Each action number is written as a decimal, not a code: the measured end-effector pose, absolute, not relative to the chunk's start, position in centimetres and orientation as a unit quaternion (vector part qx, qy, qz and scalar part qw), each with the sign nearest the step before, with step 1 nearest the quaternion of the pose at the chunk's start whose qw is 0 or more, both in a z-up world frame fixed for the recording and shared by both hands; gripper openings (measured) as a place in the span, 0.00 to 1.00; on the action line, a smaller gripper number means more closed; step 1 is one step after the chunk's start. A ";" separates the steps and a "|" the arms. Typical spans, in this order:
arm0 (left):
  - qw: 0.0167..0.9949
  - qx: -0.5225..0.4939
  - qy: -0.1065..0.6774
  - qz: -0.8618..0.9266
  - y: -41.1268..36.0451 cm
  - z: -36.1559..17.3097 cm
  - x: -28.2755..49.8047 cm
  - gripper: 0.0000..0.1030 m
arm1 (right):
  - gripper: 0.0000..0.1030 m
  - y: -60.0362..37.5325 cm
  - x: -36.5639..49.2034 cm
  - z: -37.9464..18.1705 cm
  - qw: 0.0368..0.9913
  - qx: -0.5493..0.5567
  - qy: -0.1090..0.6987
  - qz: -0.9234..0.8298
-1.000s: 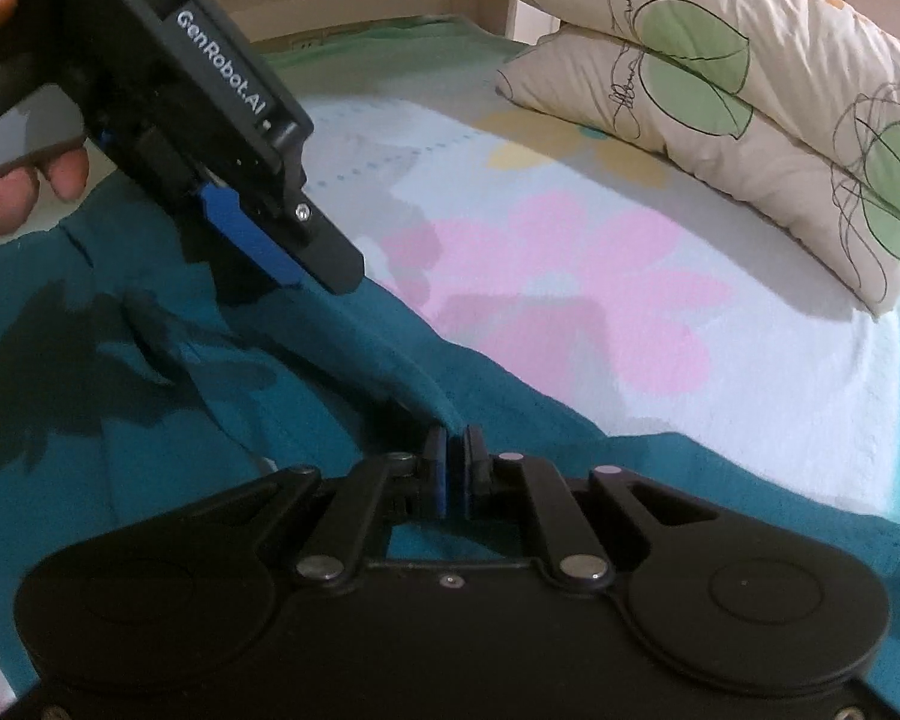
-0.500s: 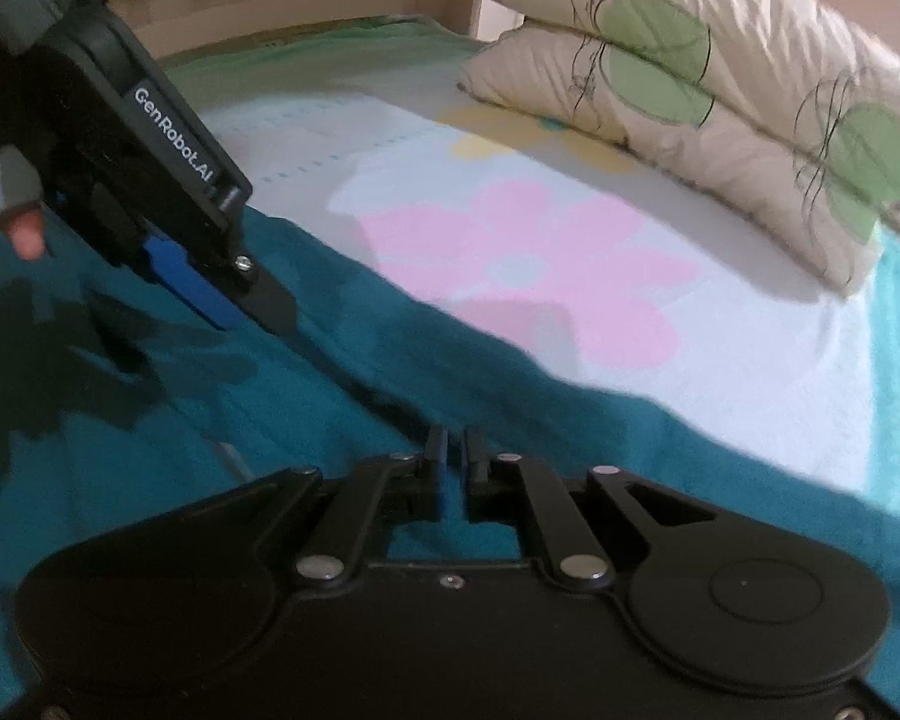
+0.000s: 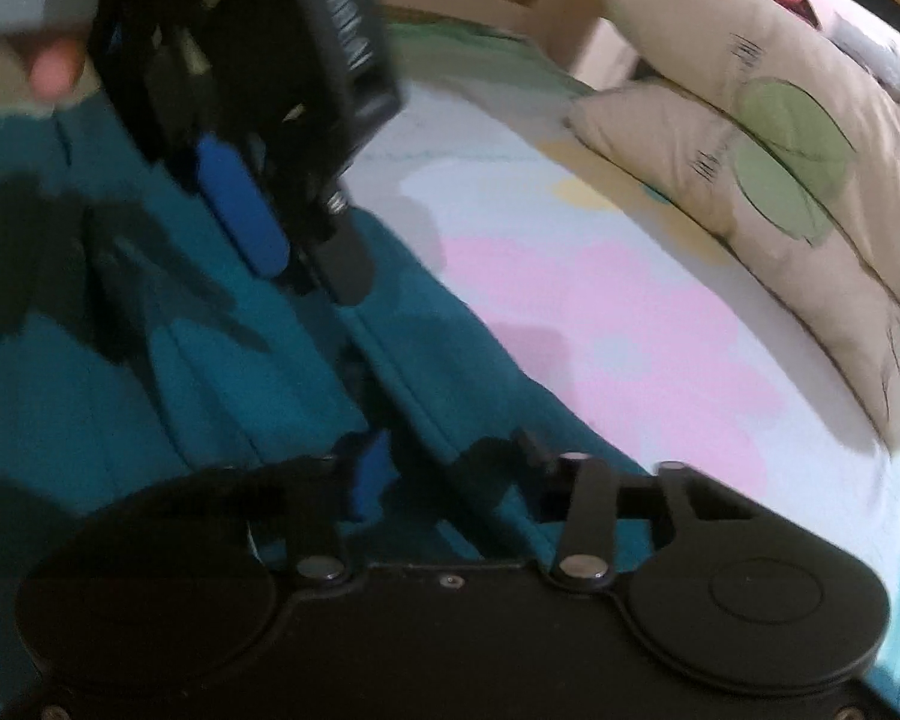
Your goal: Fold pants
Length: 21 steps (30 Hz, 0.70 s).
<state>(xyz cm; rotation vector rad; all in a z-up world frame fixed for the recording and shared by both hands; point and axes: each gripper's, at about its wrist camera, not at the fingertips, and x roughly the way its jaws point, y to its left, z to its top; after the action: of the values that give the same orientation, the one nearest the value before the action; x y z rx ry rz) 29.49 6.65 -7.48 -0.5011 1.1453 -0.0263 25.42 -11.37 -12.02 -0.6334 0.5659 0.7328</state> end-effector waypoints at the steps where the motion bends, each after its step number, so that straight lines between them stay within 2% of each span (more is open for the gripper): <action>1: 0.811 -0.234 0.536 -0.010 6.8 -7.5 29.5 0.35 | 0.35 -11.0 25.6 -12.2 0.847 -0.304 0.264 0.347; 2: 0.811 -0.235 0.536 -0.007 7.1 -7.5 29.5 0.35 | 0.11 -10.7 25.6 -12.1 0.851 -0.301 0.259 0.343; 3: 0.809 -0.239 0.536 -0.006 7.3 -7.4 29.5 0.35 | 0.07 -10.5 25.7 -11.8 0.857 -0.299 0.254 0.335; 10: 0.812 -0.260 0.522 0.006 7.9 -7.1 29.7 0.35 | 0.07 -12.0 24.4 -9.4 0.878 -0.249 0.240 0.332; 21: 0.807 -0.271 0.523 0.022 6.7 -8.1 30.7 0.35 | 0.07 -11.9 23.4 -10.1 0.872 -0.248 0.253 0.338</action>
<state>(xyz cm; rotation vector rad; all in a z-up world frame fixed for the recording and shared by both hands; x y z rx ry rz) 30.66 6.72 -8.10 -0.5808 1.1198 0.0468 23.41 -11.86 -10.09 -0.5183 0.5281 0.7074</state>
